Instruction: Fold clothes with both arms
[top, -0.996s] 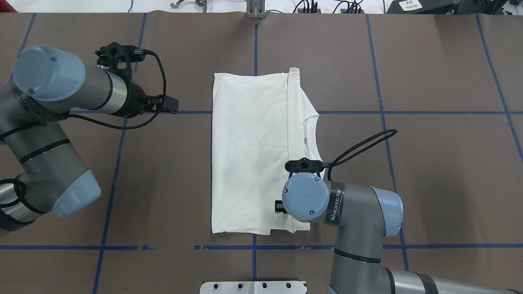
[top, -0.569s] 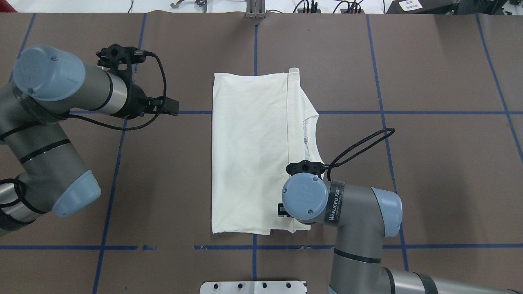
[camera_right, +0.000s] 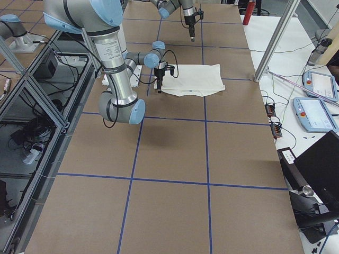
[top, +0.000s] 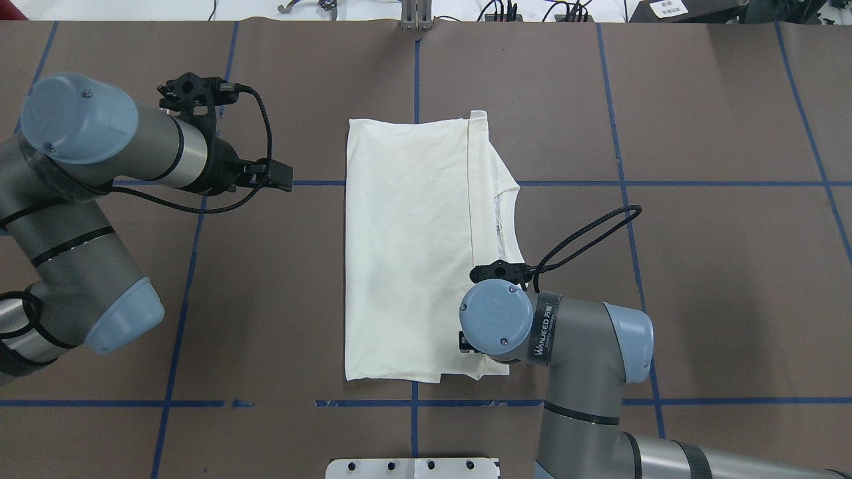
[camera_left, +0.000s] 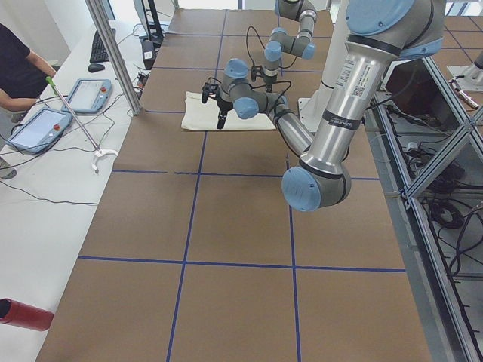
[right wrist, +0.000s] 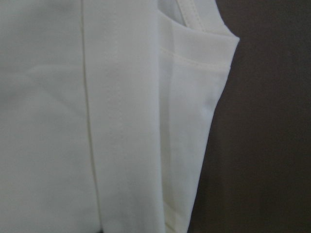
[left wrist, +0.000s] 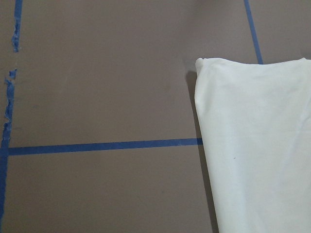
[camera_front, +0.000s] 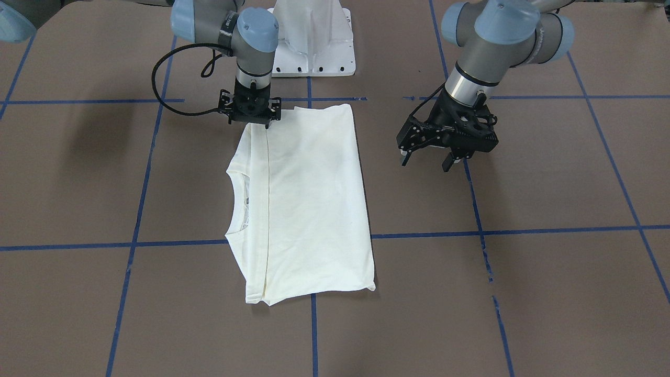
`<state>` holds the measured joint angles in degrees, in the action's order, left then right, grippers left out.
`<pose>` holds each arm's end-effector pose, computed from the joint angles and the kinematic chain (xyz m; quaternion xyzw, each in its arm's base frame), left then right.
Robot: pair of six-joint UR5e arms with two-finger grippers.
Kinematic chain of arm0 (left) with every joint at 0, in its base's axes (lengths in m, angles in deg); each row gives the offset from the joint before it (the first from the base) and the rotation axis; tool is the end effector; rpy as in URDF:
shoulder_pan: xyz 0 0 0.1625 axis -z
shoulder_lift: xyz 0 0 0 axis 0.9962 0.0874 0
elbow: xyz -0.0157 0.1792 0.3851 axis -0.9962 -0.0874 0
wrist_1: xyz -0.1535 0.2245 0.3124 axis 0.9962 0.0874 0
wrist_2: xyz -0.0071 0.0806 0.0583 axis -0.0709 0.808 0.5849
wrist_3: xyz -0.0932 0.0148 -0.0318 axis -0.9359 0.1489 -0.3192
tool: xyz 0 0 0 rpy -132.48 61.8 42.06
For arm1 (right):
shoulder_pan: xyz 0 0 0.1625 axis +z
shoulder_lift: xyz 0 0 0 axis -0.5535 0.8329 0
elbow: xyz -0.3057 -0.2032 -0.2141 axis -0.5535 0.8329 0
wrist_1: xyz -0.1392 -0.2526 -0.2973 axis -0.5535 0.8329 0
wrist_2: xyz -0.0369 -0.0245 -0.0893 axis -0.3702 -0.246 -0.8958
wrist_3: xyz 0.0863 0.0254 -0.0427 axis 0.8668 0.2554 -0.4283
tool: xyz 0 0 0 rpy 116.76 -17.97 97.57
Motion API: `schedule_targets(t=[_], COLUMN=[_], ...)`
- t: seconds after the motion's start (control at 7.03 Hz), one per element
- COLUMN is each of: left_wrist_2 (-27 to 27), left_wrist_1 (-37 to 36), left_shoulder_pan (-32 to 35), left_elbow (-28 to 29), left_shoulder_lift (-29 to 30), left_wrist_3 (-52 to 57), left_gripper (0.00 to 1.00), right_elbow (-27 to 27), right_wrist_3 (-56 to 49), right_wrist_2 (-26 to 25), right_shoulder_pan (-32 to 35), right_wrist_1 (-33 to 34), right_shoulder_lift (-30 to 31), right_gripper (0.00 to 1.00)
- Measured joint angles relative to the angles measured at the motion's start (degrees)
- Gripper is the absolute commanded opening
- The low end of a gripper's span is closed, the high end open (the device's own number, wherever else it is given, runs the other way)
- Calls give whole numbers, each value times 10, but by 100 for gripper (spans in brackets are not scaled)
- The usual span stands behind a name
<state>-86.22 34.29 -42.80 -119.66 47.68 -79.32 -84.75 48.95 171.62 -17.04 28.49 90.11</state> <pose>0.3745 -0.4747 0.2685 0.1481 0.4734 -0.0324 0.8677 -0.5707 -0.2960 0.2941 0.0087 -0.2631 0.0096 0.9647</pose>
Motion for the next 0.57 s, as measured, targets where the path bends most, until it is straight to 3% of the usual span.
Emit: schedule_targets(t=[0.57], left_wrist_2=[0], left_wrist_1=[2], left_shoulder_pan=[-7], left_elbow=[2], left_shoulder_lift=[1], left_wrist_3=[-5], left_gripper=[100], right_elbow=[-4], right_wrist_3=[-29], right_wrist_2=[2], right_shoulder_pan=[14], right_wrist_1=[47], right_shoulder_lift=[1], right_gripper=[100])
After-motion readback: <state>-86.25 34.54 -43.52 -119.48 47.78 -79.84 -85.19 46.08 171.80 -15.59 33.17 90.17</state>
